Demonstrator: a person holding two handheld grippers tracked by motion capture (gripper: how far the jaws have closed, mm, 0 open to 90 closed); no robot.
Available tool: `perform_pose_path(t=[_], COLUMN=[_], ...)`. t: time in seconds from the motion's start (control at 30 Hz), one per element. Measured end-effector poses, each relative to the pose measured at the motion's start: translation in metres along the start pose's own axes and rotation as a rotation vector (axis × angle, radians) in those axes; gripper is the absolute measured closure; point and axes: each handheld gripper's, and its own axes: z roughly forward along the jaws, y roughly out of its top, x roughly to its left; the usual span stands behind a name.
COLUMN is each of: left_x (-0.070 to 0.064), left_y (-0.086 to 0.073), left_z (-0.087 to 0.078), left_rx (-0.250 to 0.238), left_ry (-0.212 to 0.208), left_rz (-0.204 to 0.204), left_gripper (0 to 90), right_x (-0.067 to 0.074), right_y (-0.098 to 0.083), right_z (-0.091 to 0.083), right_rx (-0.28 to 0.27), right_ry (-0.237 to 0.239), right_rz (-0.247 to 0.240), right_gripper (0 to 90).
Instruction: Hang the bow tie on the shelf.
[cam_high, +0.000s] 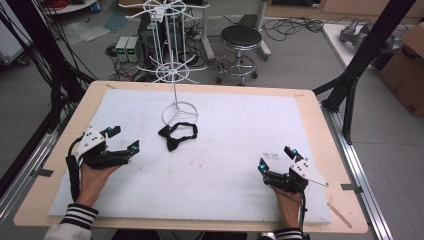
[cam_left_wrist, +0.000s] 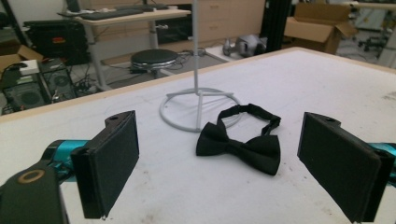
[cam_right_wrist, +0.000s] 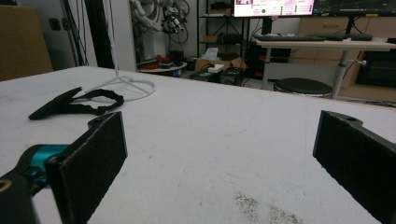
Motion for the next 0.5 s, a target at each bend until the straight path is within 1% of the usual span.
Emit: perform_pose_path(t=[0.1, 0.27, 0.3, 0.33, 0.37, 0.47, 0.5], left_x=[-0.002, -0.009, -0.012, -0.012, -0.014, -0.018, -0.018], left_y=[0.010, 0.025, 0.030, 0.030, 0.032, 0.037, 0.037], left_z=[0.008, 0.025, 0.031, 0.031, 0.035, 0.046, 0.048], left_rx=[0.019, 0.064, 0.077, 0.077, 0.086, 0.124, 0.133], left_ry=[-0.043, -0.090, -0.105, -0.105, -0.112, -0.145, -0.150], left_rz=[0.025, 0.072, 0.093, 0.093, 0.101, 0.113, 0.117], left_gripper=[13.1, 13.1, 13.1, 13.1, 13.1, 13.2, 13.2], right_x=[0.000, 0.000, 0.000, 0.000, -0.001, 0.000, 0.000], right_y=[0.000, 0.000, 0.000, 0.000, 0.000, 0.000, 0.000], right_z=[0.000, 0.000, 0.000, 0.000, 0.000, 0.000, 0.000], right_rx=[-0.001, 0.000, -0.001, -0.001, -0.002, 0.000, 0.000], right_ry=[0.000, 0.001, 0.002, 0.002, 0.001, 0.001, 0.001], right_rz=[0.001, 0.003, 0.002, 0.002, -0.001, 0.002, 0.001], right_gripper=[1.8, 1.8, 1.8, 1.8, 1.8, 1.8, 1.9])
